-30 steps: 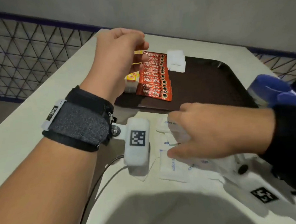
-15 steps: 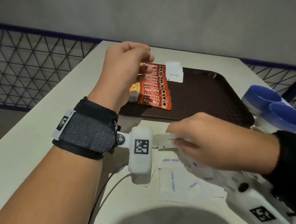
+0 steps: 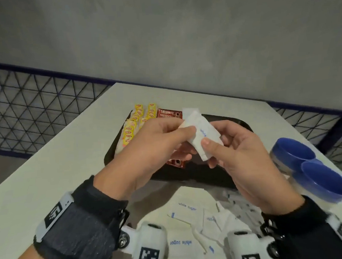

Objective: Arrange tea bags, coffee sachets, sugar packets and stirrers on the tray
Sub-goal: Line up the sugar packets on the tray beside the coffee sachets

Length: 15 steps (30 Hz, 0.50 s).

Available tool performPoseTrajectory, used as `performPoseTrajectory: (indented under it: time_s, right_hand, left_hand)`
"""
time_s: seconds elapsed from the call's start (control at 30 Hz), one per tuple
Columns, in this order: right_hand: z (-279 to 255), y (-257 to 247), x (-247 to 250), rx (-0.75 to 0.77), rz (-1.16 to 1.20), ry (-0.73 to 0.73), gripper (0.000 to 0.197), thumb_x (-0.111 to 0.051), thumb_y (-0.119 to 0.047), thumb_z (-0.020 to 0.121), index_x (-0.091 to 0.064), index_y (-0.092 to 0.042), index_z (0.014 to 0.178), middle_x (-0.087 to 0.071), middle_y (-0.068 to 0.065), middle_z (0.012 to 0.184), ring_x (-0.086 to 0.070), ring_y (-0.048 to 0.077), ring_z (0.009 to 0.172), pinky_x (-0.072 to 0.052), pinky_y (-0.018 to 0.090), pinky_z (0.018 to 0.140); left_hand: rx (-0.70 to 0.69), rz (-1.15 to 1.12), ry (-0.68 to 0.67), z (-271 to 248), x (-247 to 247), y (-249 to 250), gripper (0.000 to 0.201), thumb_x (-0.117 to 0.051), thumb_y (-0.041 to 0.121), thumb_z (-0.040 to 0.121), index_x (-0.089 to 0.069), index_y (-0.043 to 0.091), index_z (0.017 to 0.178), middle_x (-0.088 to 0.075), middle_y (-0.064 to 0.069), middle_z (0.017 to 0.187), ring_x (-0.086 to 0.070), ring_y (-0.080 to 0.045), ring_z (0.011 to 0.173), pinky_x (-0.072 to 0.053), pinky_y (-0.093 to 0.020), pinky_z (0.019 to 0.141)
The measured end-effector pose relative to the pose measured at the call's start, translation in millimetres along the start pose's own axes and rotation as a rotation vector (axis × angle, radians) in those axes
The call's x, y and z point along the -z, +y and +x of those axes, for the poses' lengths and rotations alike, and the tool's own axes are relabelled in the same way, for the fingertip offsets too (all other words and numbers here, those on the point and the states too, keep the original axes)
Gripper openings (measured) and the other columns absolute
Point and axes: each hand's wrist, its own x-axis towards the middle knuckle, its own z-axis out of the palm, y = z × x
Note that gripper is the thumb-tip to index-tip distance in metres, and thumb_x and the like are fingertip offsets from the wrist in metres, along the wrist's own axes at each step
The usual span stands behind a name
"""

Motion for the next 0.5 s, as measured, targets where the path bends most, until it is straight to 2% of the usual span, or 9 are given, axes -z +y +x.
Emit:
performPoseTrajectory:
  time_s: [0.07,0.17,0.27,0.37,0.5]
  right_hand:
    - [0,4,4,0.001,0.015,0.037,0.017,-0.067,-0.009,0.094,-0.070,-0.015,0.109,-0.076,0.005,0.095,-0.063,0.025,0.077,-0.050,0.032,0.062]
    - [-5,14,10,-0.008,0.079,0.095,0.013,-0.071,-0.013,0.090,-0.075,-0.012,0.103,-0.073,0.014,0.085,-0.057,0.023,0.066,-0.048,0.031,0.057]
    - [-9,17,13,-0.015,0.139,0.148,0.018,-0.074,-0.019,0.084,-0.076,-0.010,0.100,-0.066,0.019,0.077,-0.054,0.022,0.061,-0.046,0.030,0.051]
    - [-10,14,14,-0.011,0.114,0.168,0.027,-0.074,-0.028,0.079,-0.074,-0.013,0.102,-0.069,0.019,0.082,-0.058,0.021,0.062,-0.049,0.030,0.053]
    - [-11,13,12,-0.022,0.158,0.127,0.032,-0.067,-0.036,0.080,-0.072,-0.019,0.106,-0.077,0.006,0.093,-0.068,0.023,0.073,-0.058,0.033,0.064]
  left_hand:
    - [0.003,-0.009,0.007,2,0,-5,0.020,-0.062,0.014,0.101,-0.075,0.008,0.114,-0.080,-0.008,0.101,-0.074,-0.015,0.083,-0.060,-0.031,0.081]
    - [0.026,-0.049,-0.015,2,-5,-10,0.020,-0.062,0.009,0.099,-0.074,0.004,0.114,-0.079,-0.015,0.099,-0.075,-0.019,0.084,-0.061,-0.026,0.078]
    - [0.045,-0.099,-0.039,0,-11,-10,0.022,-0.059,0.006,0.100,-0.073,0.004,0.116,-0.079,-0.017,0.100,-0.077,-0.023,0.088,-0.062,-0.025,0.077]
    - [0.039,-0.145,-0.053,-3,-17,-8,0.024,-0.055,0.005,0.101,-0.073,0.005,0.118,-0.079,-0.017,0.102,-0.078,-0.024,0.091,-0.063,-0.024,0.077]
    - [0.020,-0.209,-0.065,-6,-22,-7,0.028,-0.052,0.006,0.102,-0.071,0.004,0.123,-0.078,-0.018,0.107,-0.078,-0.028,0.097,-0.063,-0.024,0.079]
